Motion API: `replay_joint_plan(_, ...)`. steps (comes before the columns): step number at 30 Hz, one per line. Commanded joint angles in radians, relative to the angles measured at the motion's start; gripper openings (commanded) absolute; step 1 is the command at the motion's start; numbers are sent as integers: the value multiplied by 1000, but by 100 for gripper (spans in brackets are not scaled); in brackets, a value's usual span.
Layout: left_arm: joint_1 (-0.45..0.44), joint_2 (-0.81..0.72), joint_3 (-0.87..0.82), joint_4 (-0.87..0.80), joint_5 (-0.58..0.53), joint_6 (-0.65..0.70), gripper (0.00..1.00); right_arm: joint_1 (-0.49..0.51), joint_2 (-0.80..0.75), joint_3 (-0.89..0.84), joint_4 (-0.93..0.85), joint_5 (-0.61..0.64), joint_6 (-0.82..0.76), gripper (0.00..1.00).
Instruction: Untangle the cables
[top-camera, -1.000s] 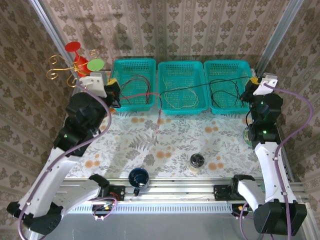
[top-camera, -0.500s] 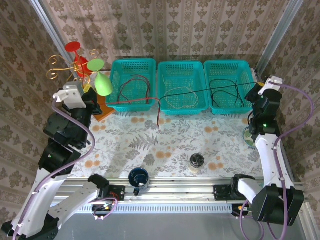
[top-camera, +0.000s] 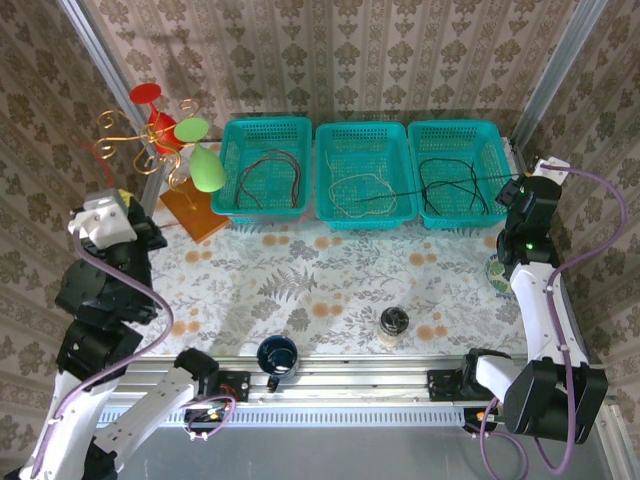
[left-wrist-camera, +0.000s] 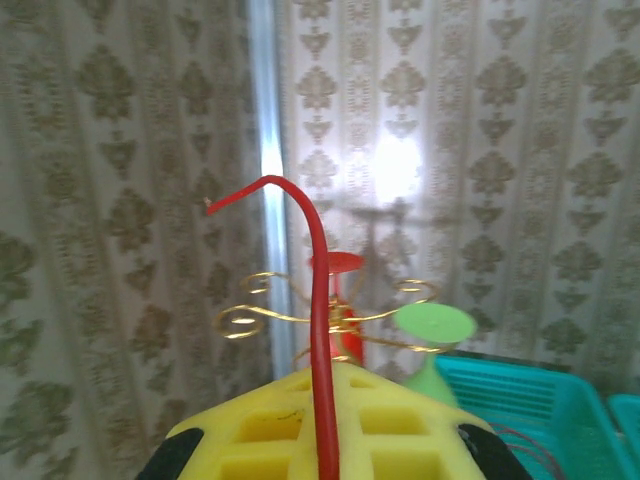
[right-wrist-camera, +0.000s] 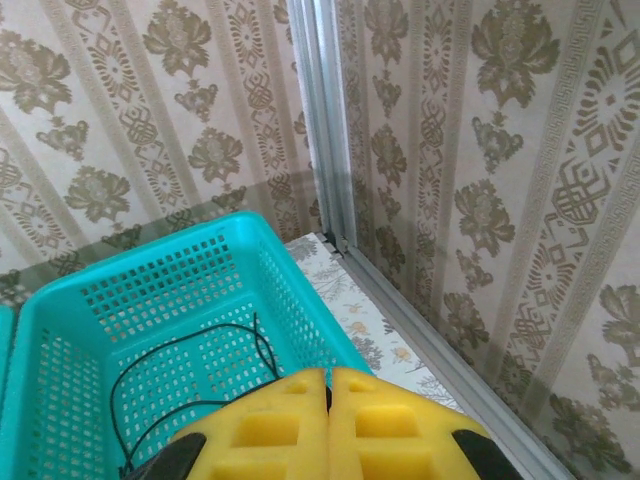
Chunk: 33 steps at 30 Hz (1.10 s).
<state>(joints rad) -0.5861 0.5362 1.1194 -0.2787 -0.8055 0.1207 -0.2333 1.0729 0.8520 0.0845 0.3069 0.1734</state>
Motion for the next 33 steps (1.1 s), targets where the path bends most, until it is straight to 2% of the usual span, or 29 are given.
replay_joint_plan(1, 9, -44, -21, -3, -149, 115, 0, -11, 9, 30, -1, 66, 18, 0)
replay_joint_plan(5, 9, -79, -26, -22, -169, 104, 0, -12, 7, 28, 0, 62, 23, 0)
replay_joint_plan(7, 9, -86, -27, -54, -135, 58, 0, -12, 7, 27, 0, 43, 24, 0)
replay_joint_plan(13, 9, -22, -43, -144, 116, -122, 0, -11, -30, 41, 1, -111, 57, 0)
replay_joint_plan(17, 9, 56, -64, -132, 244, -207, 0, -2, -52, 109, -39, -231, 91, 0)
replay_joint_plan(25, 8, 147, -82, -43, 308, -243, 0, 43, -49, 296, -92, -356, 131, 0)
replay_joint_plan(33, 9, 196, -169, -4, 368, -304, 0, 86, 36, 460, -25, -346, 182, 0)
